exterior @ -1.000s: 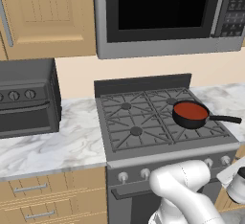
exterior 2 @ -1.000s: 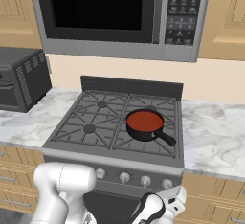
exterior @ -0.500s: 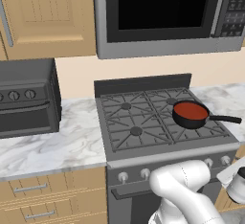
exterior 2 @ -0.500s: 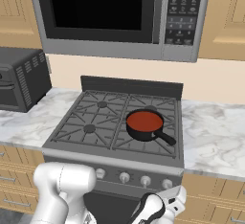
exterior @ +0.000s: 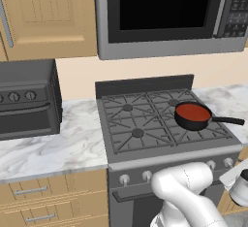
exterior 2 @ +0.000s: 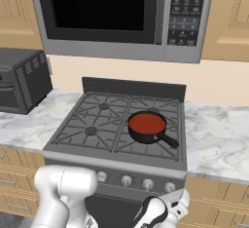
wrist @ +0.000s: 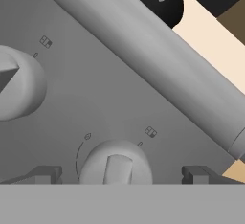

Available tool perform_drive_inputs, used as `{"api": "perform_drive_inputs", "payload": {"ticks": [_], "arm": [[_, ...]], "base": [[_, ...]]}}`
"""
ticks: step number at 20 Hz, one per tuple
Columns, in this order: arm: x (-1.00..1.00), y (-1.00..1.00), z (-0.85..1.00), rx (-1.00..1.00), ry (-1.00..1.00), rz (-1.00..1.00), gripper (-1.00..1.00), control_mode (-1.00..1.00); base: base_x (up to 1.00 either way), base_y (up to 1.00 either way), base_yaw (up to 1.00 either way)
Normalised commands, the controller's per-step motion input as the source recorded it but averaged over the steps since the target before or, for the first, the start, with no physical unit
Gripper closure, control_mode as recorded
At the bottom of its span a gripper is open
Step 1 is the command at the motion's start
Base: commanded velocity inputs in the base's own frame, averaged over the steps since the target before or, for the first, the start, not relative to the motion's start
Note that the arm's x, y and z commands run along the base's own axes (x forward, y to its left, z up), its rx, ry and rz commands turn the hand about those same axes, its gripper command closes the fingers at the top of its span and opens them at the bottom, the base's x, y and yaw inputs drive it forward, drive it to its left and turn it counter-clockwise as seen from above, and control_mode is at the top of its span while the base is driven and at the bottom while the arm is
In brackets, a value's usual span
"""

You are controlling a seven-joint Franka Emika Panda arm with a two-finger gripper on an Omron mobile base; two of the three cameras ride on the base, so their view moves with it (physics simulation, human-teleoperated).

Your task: Wait until the marinara sauce is simmered to a deep red color and then turn off the stove.

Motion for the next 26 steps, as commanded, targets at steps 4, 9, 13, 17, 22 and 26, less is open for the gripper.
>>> {"api": "perform_drive_inputs", "payload": {"ticks": [4,9,13,17,22,26], "arm": [[0.0,0.0,0.0,0.0,0.0,0.0,-1.0,-1.0],[0.0,0.0,0.0,0.0,0.0,0.0,-1.0,-1.0],[0.0,0.0,0.0,0.0,0.0,0.0,-1.0,-1.0],[0.0,0.0,0.0,0.0,0.0,0.0,-1.0,-1.0],[0.0,0.0,0.0,0.0,0.0,0.0,-1.0,-1.0],[0.0,0.0,0.0,0.0,0.0,0.0,-1.0,-1.0]], "base": [[0.0,0.0,0.0],[0.0,0.0,0.0],[0.0,0.0,0.0],[0.0,0.0,0.0],[0.0,0.0,0.0],[0.0,0.0,0.0]]}}
